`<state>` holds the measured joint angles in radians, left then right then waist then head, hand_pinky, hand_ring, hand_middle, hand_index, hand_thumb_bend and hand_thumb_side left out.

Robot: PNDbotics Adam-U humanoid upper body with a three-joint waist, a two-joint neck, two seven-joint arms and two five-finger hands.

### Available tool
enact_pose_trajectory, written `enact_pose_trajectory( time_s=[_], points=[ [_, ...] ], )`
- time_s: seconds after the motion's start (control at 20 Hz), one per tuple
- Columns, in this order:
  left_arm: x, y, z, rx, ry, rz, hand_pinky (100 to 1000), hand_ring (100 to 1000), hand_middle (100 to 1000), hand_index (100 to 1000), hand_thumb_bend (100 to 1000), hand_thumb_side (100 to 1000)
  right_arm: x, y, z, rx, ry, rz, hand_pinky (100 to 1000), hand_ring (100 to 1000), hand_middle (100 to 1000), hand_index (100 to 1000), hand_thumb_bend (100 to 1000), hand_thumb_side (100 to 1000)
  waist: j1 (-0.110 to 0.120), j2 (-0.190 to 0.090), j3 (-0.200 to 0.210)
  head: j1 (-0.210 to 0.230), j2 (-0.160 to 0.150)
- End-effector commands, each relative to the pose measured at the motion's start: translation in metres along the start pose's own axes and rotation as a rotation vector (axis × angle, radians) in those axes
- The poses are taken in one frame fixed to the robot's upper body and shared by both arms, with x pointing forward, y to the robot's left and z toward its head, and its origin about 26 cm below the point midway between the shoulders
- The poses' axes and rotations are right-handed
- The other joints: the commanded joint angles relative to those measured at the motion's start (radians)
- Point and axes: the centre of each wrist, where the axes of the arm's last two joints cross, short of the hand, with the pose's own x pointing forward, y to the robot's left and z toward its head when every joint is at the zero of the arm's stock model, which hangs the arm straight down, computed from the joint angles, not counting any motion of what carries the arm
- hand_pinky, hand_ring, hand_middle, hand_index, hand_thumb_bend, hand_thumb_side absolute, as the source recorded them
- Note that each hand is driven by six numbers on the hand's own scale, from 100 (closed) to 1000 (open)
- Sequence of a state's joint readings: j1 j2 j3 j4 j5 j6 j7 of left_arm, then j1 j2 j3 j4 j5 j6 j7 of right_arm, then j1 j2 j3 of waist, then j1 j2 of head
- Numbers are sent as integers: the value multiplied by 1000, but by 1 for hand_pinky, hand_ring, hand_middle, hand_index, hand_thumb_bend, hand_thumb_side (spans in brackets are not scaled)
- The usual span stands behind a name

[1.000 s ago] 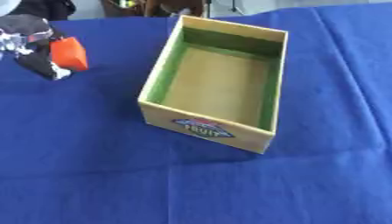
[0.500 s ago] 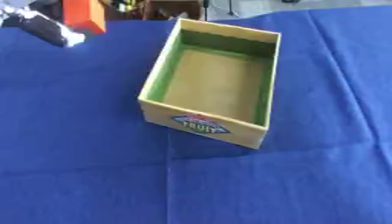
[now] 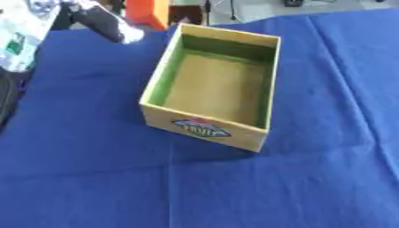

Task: Pick up objects on the table and place them in the box.

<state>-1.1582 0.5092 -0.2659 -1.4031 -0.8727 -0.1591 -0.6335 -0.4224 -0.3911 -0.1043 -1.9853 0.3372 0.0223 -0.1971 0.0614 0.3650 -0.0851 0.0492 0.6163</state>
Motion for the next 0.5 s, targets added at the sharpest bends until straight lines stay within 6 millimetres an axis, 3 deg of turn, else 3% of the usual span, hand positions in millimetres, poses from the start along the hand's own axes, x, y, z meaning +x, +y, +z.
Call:
enact_pose_trajectory(
  time_s=[0.05,0.5],
  points=[
    [14,9,-11,13,-42,-11,265,442,319,476,100,481,6,-3,-5,-6,-29,-3,757,649,593,774,100,583,0,-25,-4,3,7],
    [44,-29,-53,-46,-96,139,239,425,310,464,100,476,8,-3,-9,-39,-31,-23,757,649,593,774,100,578,0,-18,-17,3,-6]
  ],
)
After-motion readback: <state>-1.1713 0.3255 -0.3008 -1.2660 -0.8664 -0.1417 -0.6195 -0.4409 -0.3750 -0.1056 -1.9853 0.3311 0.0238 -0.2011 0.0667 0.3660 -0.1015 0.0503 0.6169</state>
